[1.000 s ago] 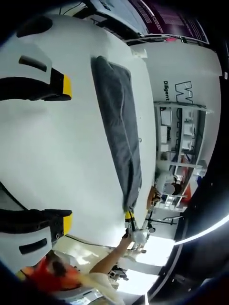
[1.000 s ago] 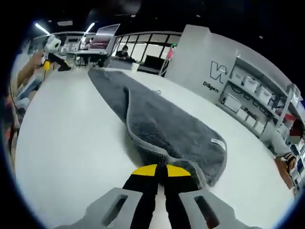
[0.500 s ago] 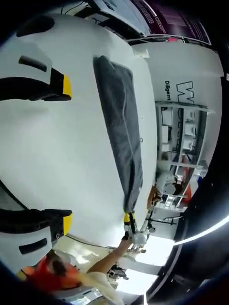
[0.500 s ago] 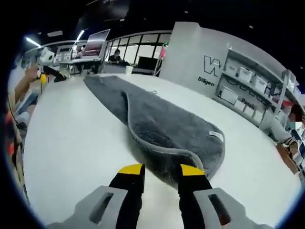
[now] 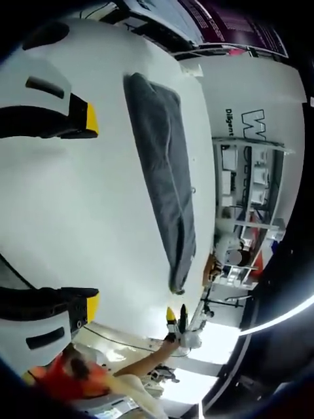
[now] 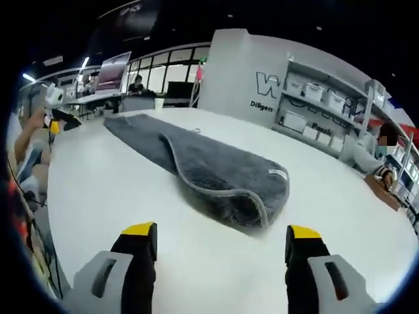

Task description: Open the folded towel by lifting each exposed corner and separating the folded layers until the towel lies flat within the target outline without major curled edges

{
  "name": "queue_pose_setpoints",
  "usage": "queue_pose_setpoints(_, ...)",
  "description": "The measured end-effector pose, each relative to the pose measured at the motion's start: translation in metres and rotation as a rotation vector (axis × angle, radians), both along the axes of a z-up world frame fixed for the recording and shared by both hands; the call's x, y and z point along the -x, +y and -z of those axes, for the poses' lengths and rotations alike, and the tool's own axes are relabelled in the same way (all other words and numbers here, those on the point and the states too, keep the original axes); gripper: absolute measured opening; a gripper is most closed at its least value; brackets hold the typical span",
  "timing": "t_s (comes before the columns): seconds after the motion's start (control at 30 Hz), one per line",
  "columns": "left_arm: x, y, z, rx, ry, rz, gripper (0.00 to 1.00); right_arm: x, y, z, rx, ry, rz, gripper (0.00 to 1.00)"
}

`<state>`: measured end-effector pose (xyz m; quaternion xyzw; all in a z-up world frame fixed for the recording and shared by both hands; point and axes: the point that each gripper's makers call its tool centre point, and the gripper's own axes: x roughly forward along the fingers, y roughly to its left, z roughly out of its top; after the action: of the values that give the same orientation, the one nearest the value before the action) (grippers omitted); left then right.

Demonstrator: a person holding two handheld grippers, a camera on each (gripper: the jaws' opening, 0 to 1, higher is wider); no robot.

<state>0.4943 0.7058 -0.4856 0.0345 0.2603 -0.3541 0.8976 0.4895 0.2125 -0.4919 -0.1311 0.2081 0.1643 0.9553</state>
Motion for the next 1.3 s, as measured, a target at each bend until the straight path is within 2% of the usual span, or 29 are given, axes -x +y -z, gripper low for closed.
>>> queue_pose_setpoints(0.2,-0.002,-0.001,0.001,-0.013,-0.002,0.004,0.93,0.015,0.006,0.003,0.023,0.025,0.018,1.00)
queue_pose_setpoints(0.4,-0.007,-0.001,0.000,-0.011,-0.005,-0.003,0.93,0.026,0.015,0.003,-0.003,0.044,0.008,0.99)
queue_pose_setpoints(0.6,-0.025,0.005,-0.001,-0.030,-0.017,-0.031,0.93,0.031,0.026,-0.002,-0.013,0.036,-0.010,0.99)
queue_pose_setpoints(0.73,-0.042,0.013,0.000,-0.047,-0.027,-0.044,0.93,0.032,0.037,-0.006,-0.046,0.027,-0.040,0.99)
queue_pose_setpoints(0.9,-0.067,0.015,-0.005,-0.063,-0.058,-0.046,0.94,0.032,0.052,-0.002,-0.040,0.034,-0.075,0.99)
queue_pose_setpoints(1.13,-0.103,0.020,-0.013,-0.080,-0.099,-0.093,0.91,0.035,0.071,-0.007,-0.077,0.027,-0.116,0.98)
queue_pose_setpoints(1.3,-0.132,0.025,-0.011,-0.074,-0.112,-0.140,0.87,0.037,0.081,-0.009,-0.090,0.024,-0.137,0.98)
